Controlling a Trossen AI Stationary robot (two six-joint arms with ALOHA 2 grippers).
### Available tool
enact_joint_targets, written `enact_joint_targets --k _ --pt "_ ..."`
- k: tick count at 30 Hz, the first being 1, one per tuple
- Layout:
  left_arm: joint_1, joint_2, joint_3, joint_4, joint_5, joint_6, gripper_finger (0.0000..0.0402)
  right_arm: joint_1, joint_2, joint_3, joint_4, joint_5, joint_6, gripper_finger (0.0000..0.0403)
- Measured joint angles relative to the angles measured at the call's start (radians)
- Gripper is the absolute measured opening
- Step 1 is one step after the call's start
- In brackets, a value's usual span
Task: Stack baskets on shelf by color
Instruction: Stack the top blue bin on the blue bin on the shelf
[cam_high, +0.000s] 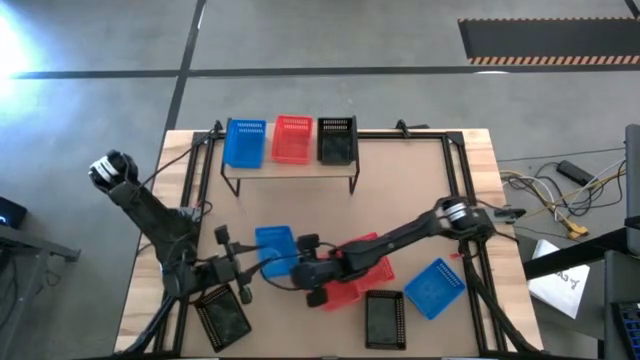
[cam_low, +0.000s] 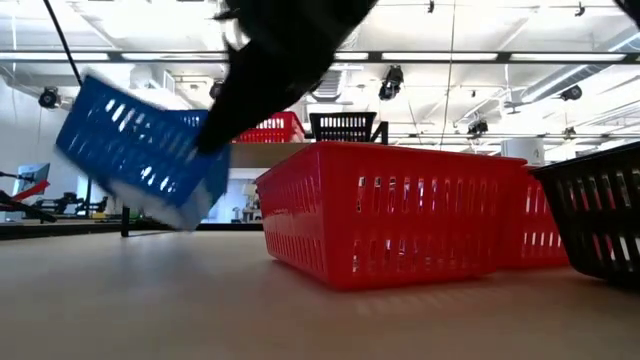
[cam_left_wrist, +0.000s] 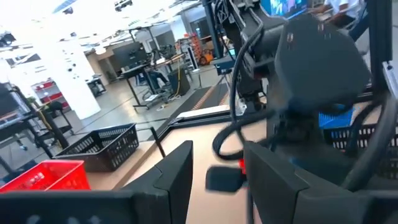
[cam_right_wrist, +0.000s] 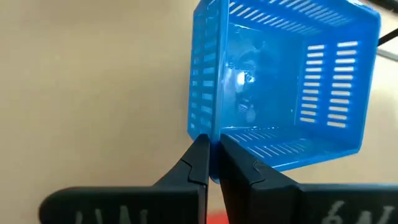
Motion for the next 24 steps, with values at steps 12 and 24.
enact_joint_targets --k 12,24 --pt "-0.066 0.055 -0.002 -0.115 -0.058 -0.257 0.0128 -0.043 0.103 0.101 0.063 -0.009 -0.016 0.0077" --pt "-0.064 0.073 -0.002 -0.154 -0.055 -0.434 0.0128 0.016 -0.317 -0.489 0.275 0.073 0.072 0.0170"
